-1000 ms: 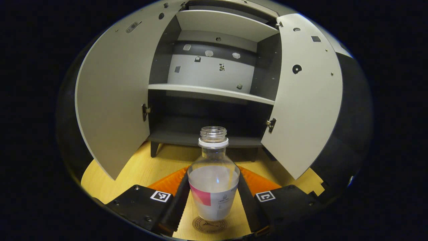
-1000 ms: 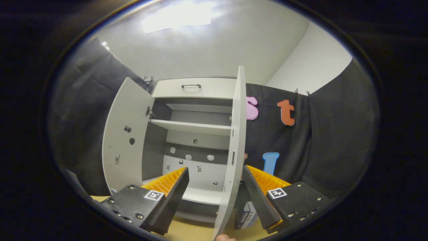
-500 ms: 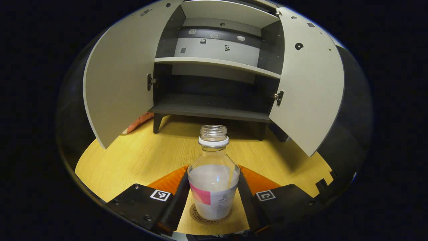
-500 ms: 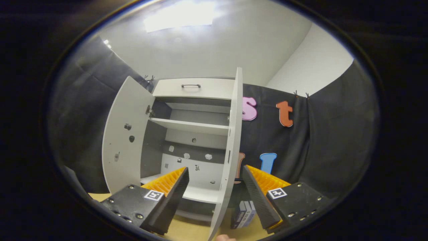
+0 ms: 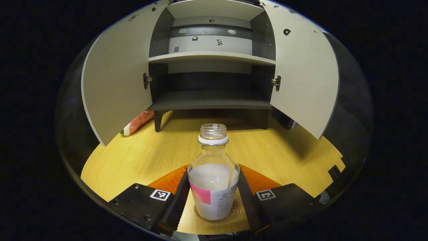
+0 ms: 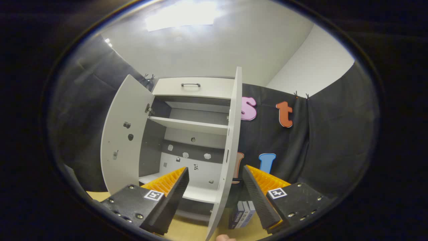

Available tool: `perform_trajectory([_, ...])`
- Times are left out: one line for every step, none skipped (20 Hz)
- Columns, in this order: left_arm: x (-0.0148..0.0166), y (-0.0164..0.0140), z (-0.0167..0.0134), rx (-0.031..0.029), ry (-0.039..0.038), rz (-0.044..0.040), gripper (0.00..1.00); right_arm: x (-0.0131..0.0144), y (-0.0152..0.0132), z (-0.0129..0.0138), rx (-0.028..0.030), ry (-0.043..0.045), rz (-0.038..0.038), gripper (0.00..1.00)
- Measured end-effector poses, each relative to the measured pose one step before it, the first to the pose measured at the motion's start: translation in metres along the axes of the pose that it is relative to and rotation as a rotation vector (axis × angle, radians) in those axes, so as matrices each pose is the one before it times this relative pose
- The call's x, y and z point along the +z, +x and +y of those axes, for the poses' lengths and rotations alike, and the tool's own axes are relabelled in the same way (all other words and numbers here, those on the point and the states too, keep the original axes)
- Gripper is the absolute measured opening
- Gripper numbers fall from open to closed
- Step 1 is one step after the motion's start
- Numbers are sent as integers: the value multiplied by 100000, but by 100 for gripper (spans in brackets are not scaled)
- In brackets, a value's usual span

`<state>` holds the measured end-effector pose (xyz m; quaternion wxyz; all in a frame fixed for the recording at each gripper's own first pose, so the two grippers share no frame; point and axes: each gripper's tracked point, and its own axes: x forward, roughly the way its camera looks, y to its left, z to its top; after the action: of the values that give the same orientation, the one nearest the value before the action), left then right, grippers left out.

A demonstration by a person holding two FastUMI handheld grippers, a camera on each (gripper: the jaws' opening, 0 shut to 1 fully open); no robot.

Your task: Grasp the bottle in the cabinet with the left hand and place it on the coaster, then close the right door with the right hand and the left door with the left hand.

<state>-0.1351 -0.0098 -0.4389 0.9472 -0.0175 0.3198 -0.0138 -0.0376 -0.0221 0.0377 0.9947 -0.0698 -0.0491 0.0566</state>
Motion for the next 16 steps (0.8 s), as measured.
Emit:
perform_trajectory([-242,-188,-137,-464,375,1246,80,-1,31,-45,-91,138,44,97])
perform_trajectory([-81,-257,-78,43,656,146,78,-66,122,42,62,79,79,97])
perform_trajectory([8,-209,-83,245,346,194,78,-108,112,-33,-80,-3,56,97])
perform_trajectory([-350,-400,11,431,21,855,79,-58,71,6,29,16,74,97])
perform_trajectory([-48,-298,-132,-87,-376,402,79,-87,53,51,77,119,53,97])
perform_trajectory([-3,-283,-180,-421,-632,-171,80,-75,63,21,-14,244,150,97])
perform_trajectory([112,-186,-126,-410,-135,-113,80,-167,196,60,75,381,267,97])
perform_trajectory([19,-201,-15,-49,485,-30,79,-78,67,111,178,452,340,97])
perform_trajectory([184,-111,55,137,644,-216,80,-66,89,16,137,428,195,97])
perform_trajectory([210,-154,65,275,331,-387,80,-37,90,51,100,317,85,97])
perform_trajectory([210,-73,38,246,-120,31,80,-28,76,52,-38,217,67,97])
perform_trajectory([274,-132,92,374,-345,29,80,41,-58,4,-61,117,-93,97])
perform_trajectory([393,-206,79,380,-396,-315,80,40,-81,-26,-146,-29,-113,97])
perform_trajectory([581,-156,-25,75,-418,-1013,79,26,-5,-66,-174,-136,-69,97])
perform_trajectory([736,-177,-22,-16,-176,-1066,80,-24,31,-105,-327,-69,-97,97])
perform_trajectory([651,-182,14,-48,77,-1374,80,1,41,-117,-224,62,-37,94])
